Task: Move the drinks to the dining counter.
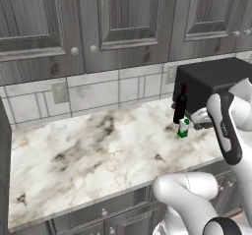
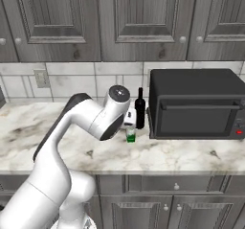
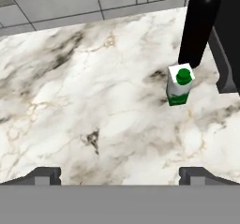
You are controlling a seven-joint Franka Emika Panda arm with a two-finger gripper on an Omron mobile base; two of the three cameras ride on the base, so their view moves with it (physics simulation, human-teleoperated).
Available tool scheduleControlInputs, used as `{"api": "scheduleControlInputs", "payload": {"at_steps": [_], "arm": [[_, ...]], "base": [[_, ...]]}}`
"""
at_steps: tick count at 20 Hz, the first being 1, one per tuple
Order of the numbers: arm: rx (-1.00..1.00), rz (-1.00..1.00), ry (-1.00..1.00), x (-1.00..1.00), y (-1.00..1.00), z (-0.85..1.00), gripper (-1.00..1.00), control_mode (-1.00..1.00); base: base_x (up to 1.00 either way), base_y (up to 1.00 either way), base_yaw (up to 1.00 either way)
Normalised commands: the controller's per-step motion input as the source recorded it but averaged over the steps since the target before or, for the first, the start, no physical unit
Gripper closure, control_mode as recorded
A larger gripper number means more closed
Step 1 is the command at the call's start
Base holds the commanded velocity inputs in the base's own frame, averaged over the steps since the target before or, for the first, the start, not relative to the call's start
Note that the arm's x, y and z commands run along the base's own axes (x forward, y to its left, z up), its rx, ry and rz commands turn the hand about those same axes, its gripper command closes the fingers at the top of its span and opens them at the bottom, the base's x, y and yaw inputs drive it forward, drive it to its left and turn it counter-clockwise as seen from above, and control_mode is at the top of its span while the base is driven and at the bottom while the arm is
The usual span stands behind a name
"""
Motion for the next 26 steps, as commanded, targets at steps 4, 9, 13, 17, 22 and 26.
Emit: {"api": "scheduleControlInputs", "payload": {"at_steps": [4, 9, 13, 17, 22, 26], "arm": [[0.0, -0.09, 0.0, 0.27, 0.08, -0.38, -1.0, -1.0], [0.0, -0.06, -0.03, 0.29, 0.0, -0.29, -1.0, -1.0], [-0.02, -0.05, 0.0, 0.41, 0.0, -0.31, -1.0, -1.0], [-0.08, -0.03, 0.02, 0.49, -0.12, -0.25, -1.0, -1.0], [-0.08, -0.01, 0.07, 0.46, -0.32, -0.16, -1.0, -1.0], [-0.04, 0.0, 0.06, 0.43, -0.35, -0.11, -1.0, -1.0]], "base": [[0.0, 0.0, 0.0], [0.0, 0.0, 0.0], [0.0, 0.0, 0.0], [0.0, 0.0, 0.0], [0.0, 0.0, 0.0], [0.0, 0.0, 0.0]]}}
